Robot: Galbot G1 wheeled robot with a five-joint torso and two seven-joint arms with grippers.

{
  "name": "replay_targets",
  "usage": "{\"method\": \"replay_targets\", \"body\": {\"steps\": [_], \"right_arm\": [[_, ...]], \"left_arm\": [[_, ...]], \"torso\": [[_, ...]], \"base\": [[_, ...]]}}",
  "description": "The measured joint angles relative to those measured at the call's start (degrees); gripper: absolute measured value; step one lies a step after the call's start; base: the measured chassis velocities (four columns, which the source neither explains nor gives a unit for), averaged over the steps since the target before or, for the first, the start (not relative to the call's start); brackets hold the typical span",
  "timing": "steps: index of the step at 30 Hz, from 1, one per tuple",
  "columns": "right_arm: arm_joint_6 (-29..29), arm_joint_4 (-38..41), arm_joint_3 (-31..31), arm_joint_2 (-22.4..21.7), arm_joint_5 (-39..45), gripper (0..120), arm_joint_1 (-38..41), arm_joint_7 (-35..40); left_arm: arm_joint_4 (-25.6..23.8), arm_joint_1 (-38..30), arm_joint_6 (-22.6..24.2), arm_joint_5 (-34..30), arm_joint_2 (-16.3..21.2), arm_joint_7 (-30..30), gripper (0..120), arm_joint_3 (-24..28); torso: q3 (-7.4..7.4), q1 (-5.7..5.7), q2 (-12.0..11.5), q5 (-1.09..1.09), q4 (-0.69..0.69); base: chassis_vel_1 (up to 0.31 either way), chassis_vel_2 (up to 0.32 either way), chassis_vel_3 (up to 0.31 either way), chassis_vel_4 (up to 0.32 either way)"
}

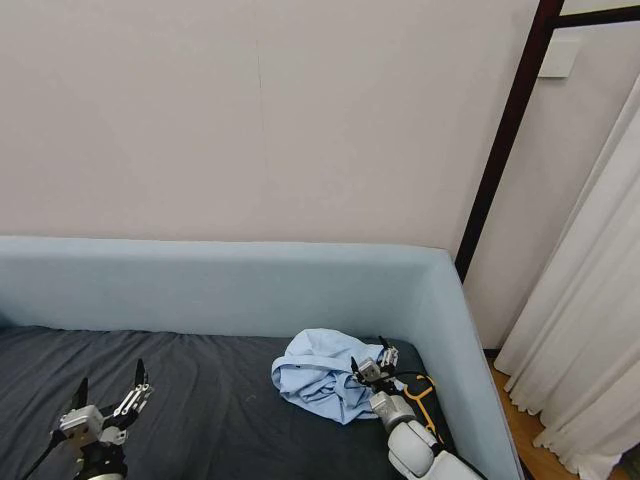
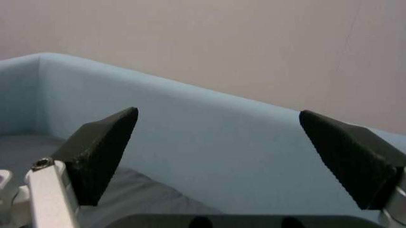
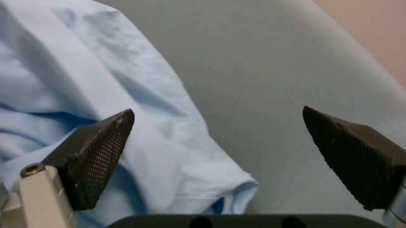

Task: Pick up the clothes from the sofa and hang them on the clothes hanger.

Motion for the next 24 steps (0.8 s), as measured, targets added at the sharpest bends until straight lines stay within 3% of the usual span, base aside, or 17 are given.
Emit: {"method": "replay_targets", "body": {"steps": [6, 15, 18, 22, 24], "right_arm": [[3.8, 0.2, -0.3, 0.2, 1.6, 100, -1.8, -3.7], [2.5, -1.5, -0.6, 1.7, 0.4, 100, -0.6, -2.2], [1.2, -1.6, -1.3, 2.0, 0.3, 100, -0.1, -1.6], [-7.5, -1.1, -2.9, 2.2, 0.5, 100, 0.9, -0.8], [-8.3, -1.3, -3.1, 2.3, 0.5, 100, 1.3, -0.7]], "left_arm": [[-0.4, 0.5, -0.1, 0.1, -0.4, 0.0, 100, 0.0], [-1.0, 1.2, -0.4, 0.3, -0.4, 0.0, 100, -0.6], [-1.1, 1.2, -0.4, 0.3, -0.4, 0.0, 100, -0.7], [-1.2, 1.4, -0.5, 0.3, -0.4, 0.0, 100, -0.7], [-1.2, 1.4, -0.5, 0.3, -0.4, 0.0, 100, -0.7]], "torso": [[0.0, 0.0, 0.0, 0.0, 0.0], [0.0, 0.0, 0.0, -0.01, 0.01], [0.0, 0.0, 0.0, 0.0, 0.01], [0.0, 0.0, 0.0, 0.0, 0.0], [0.0, 0.0, 0.0, -0.01, 0.0]], "base": [[0.0, 0.0, 0.0, 0.0], [0.0, 0.0, 0.0, 0.0], [0.0, 0.0, 0.0, 0.0], [0.0, 0.0, 0.0, 0.0], [0.0, 0.0, 0.0, 0.0]]}}
